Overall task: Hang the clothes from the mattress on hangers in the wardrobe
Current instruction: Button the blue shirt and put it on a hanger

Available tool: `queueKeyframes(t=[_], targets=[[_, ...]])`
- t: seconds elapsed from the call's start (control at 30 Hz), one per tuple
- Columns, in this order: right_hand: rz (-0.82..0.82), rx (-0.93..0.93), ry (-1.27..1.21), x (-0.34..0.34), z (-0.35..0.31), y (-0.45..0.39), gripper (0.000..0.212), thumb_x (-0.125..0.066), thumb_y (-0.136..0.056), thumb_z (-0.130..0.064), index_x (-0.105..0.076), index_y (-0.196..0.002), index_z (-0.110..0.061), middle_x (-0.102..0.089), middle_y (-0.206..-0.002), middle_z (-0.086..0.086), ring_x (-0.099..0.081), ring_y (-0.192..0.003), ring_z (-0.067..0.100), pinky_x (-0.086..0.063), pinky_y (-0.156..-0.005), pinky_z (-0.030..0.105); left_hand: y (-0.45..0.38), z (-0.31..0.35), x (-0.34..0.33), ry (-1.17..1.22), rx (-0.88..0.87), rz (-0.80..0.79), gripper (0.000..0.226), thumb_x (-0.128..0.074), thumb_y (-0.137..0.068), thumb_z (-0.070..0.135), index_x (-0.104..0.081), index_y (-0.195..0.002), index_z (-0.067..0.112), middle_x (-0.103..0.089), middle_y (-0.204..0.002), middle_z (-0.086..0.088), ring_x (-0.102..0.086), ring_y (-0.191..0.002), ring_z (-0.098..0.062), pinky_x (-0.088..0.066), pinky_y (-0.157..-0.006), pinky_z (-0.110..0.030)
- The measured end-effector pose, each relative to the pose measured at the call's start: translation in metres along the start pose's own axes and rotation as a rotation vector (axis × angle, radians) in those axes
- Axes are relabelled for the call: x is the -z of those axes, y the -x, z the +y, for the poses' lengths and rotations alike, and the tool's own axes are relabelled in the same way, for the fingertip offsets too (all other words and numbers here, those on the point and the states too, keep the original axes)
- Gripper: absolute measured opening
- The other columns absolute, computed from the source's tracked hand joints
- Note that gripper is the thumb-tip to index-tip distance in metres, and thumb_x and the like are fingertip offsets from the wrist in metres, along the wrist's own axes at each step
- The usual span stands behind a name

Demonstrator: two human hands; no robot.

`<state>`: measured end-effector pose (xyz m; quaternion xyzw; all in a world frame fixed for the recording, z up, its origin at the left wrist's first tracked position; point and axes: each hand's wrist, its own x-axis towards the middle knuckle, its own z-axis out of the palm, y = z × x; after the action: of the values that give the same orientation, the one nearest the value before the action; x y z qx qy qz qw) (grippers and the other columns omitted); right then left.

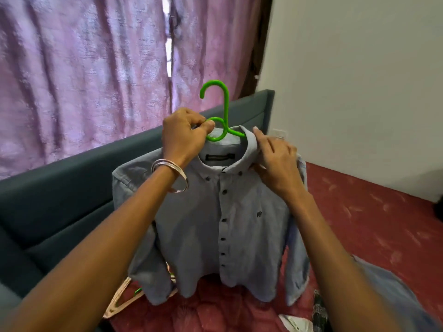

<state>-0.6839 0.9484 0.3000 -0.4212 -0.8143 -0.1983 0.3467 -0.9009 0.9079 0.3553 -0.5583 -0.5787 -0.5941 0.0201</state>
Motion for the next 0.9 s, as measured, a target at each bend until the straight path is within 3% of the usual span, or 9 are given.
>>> queueKeyframes(t=[0.1, 0.2, 0.33, 0.43, 0.53, 0.63, 0.73, 0.8, 0.9], targets=[[0.235, 0.108, 0.016, -0.015, -0.032, -0.020, 0.070, -0.074, -0.071, -0.013, -0.050, -0.136, -0.004, -0.062, -0.113, 0.013, -0.056, -0.099, 0.031, -0.034, -0.091, 0.043, 0.002, -0.003, 0.047, -0.064, -0.009, 0.102, 0.026, -0.066, -0.068, 0.038, -0.077, -0.073, 0.015, -0.067, -0.078, 0.003, -0.063, -0.076, -0.014, -0.052, -0.074, -0.032], [0.319, 0.214, -0.141, -0.015, -0.089, -0.048, 0.056, -0.067, -0.074, -0.011, -0.056, -0.128, -0.003, -0.064, -0.108, 0.014, -0.056, -0.094, 0.032, -0.034, -0.083, 0.040, 0.006, -0.009, 0.116, -0.121, 0.043, 0.226, 0.027, -0.066, -0.066, 0.039, -0.076, -0.072, 0.015, -0.070, -0.079, 0.002, -0.064, -0.076, -0.014, -0.051, -0.074, -0.030], [0.184, 0.352, -0.628, 0.009, -0.172, -0.079, 0.036, -0.058, -0.081, -0.013, -0.065, -0.115, -0.003, -0.067, -0.093, 0.015, -0.060, -0.082, 0.034, -0.043, -0.075, 0.034, 0.020, -0.012, 0.222, -0.238, 0.062, 0.346, 0.030, -0.064, -0.066, 0.038, -0.077, -0.073, 0.012, -0.071, -0.078, -0.001, -0.064, -0.076, -0.014, -0.050, -0.074, -0.030], [0.091, 0.402, -0.826, 0.038, -0.242, -0.096, 0.028, -0.063, -0.085, -0.016, -0.069, -0.109, -0.002, -0.070, -0.090, 0.015, -0.053, -0.075, 0.005, -0.037, -0.070, 0.011, 0.037, -0.010, 0.318, -0.339, 0.072, 0.466, 0.032, -0.063, -0.064, 0.040, -0.077, -0.074, 0.013, -0.070, -0.076, -0.001, -0.065, -0.076, -0.016, -0.049, -0.072, -0.026], [-0.005, 0.501, -0.860, 0.069, -0.329, -0.102, 0.023, -0.065, -0.085, -0.013, -0.069, -0.104, -0.001, -0.071, -0.088, 0.017, -0.047, -0.072, -0.003, -0.038, -0.067, 0.020, 0.067, 0.001, 0.430, -0.436, 0.049, 0.558, 0.028, -0.065, -0.063, 0.036, -0.077, -0.072, 0.012, -0.071, -0.076, -0.003, -0.066, -0.075, -0.016, -0.052, -0.072, -0.034], [-0.024, 0.629, -0.874, 0.103, -0.431, -0.097, 0.018, -0.057, -0.089, -0.020, -0.067, -0.096, -0.007, -0.069, -0.081, 0.017, -0.059, -0.070, 0.021, -0.046, -0.064, 0.037, 0.110, 0.024, 0.543, -0.570, 0.056, 0.663, 0.028, -0.066, -0.065, 0.034, -0.077, -0.075, 0.011, -0.070, -0.075, -0.006, -0.064, -0.072, -0.014, -0.051, -0.069, -0.033], [0.012, 0.763, -0.893, 0.137, -0.532, -0.088, 0.024, -0.050, -0.093, -0.031, -0.062, -0.093, -0.010, -0.061, -0.069, 0.006, -0.061, -0.071, 0.037, -0.042, -0.059, 0.037, 0.150, 0.046, 0.643, -0.685, 0.049, 0.746, 0.024, -0.071, -0.069, 0.030, -0.077, -0.078, 0.008, -0.071, -0.077, -0.011, -0.062, -0.073, -0.014, -0.050, -0.072, -0.032], [0.045, 0.856, -0.999, 0.161, -0.599, -0.079, 0.032, -0.043, -0.092, -0.040, -0.059, -0.088, -0.013, -0.046, -0.063, -0.011, -0.054, -0.063, 0.028, -0.037, -0.059, 0.033, 0.176, 0.062, 0.707, -0.751, 0.046, 0.805, 0.023, -0.071, -0.068, 0.031, -0.077, -0.078, 0.011, -0.071, -0.078, -0.007, -0.065, -0.075, -0.016, -0.051, -0.074, -0.032], [0.020, 0.953, -1.147, 0.190, -0.685, -0.066, 0.039, -0.038, -0.091, -0.051, -0.056, -0.086, -0.017, -0.048, -0.068, -0.008, -0.049, -0.066, 0.017, -0.045, -0.061, 0.039, 0.212, 0.091, 0.787, -0.841, 0.047, 0.860, 0.022, -0.070, -0.063, 0.032, -0.077, -0.074, 0.015, -0.071, -0.077, -0.002, -0.067, -0.078, -0.016, -0.053, -0.077, -0.034]])
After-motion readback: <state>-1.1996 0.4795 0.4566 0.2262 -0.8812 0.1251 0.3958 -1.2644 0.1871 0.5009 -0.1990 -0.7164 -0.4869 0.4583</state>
